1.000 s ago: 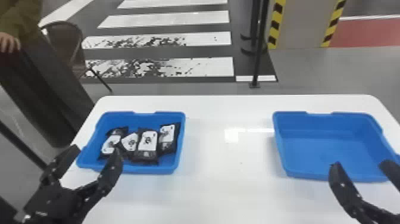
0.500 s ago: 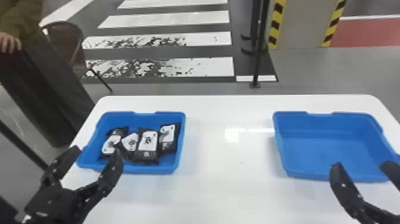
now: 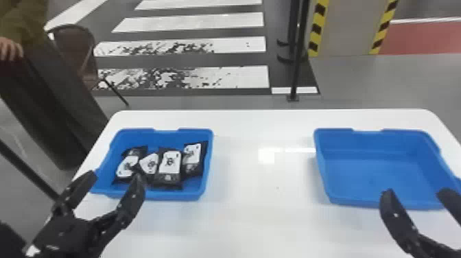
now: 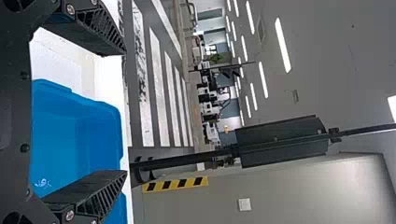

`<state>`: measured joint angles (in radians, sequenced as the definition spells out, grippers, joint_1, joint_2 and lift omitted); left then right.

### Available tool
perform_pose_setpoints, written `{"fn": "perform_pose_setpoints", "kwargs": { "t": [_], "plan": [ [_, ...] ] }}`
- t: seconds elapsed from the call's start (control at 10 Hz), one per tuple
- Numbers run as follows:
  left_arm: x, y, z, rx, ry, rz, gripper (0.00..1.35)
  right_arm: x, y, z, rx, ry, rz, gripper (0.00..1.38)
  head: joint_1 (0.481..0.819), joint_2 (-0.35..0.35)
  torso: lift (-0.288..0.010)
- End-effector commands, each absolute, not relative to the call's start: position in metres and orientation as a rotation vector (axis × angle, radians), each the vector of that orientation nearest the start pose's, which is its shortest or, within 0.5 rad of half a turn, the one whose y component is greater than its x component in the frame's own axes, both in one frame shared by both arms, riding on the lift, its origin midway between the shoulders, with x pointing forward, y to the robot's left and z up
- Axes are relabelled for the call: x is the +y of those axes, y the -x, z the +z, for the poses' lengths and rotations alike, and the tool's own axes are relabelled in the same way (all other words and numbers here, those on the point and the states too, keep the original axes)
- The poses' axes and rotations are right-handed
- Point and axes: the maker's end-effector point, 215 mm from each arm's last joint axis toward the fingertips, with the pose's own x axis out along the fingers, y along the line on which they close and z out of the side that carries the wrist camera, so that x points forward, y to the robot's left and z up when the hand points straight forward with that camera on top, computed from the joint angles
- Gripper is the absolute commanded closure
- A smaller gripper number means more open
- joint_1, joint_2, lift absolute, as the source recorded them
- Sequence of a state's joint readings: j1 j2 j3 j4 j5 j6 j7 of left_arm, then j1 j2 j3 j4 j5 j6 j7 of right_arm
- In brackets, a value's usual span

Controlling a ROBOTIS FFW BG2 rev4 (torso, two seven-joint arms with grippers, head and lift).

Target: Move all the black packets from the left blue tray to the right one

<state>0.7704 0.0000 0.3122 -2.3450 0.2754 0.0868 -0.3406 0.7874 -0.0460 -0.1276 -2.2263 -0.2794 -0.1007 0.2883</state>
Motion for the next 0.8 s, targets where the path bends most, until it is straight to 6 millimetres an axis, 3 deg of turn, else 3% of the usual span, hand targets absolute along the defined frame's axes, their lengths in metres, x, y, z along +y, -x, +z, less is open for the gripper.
{"fn": "perform_pose_setpoints", "kwargs": {
  "t": [0.0, 0.4, 0.7],
  "plan": [
    [0.289, -0.367, -0.293, 0.056, 0.091, -0.134, 0.14, -0.236, -0.360, -0.311, -0.003, -0.161, 0.196, 0.11, 0.695, 0.101, -0.140],
    [0.294, -0.381, -0.303, 0.099, 0.082, -0.105, 0.14, -0.234, -0.359, -0.313, 0.008, -0.168, 0.200, 0.11, 0.695, 0.089, -0.140],
    [0.295, -0.409, -0.296, 0.106, 0.049, -0.089, 0.14, -0.234, -0.358, -0.314, 0.009, -0.174, 0.199, 0.11, 0.695, 0.091, -0.140]
  ]
}}
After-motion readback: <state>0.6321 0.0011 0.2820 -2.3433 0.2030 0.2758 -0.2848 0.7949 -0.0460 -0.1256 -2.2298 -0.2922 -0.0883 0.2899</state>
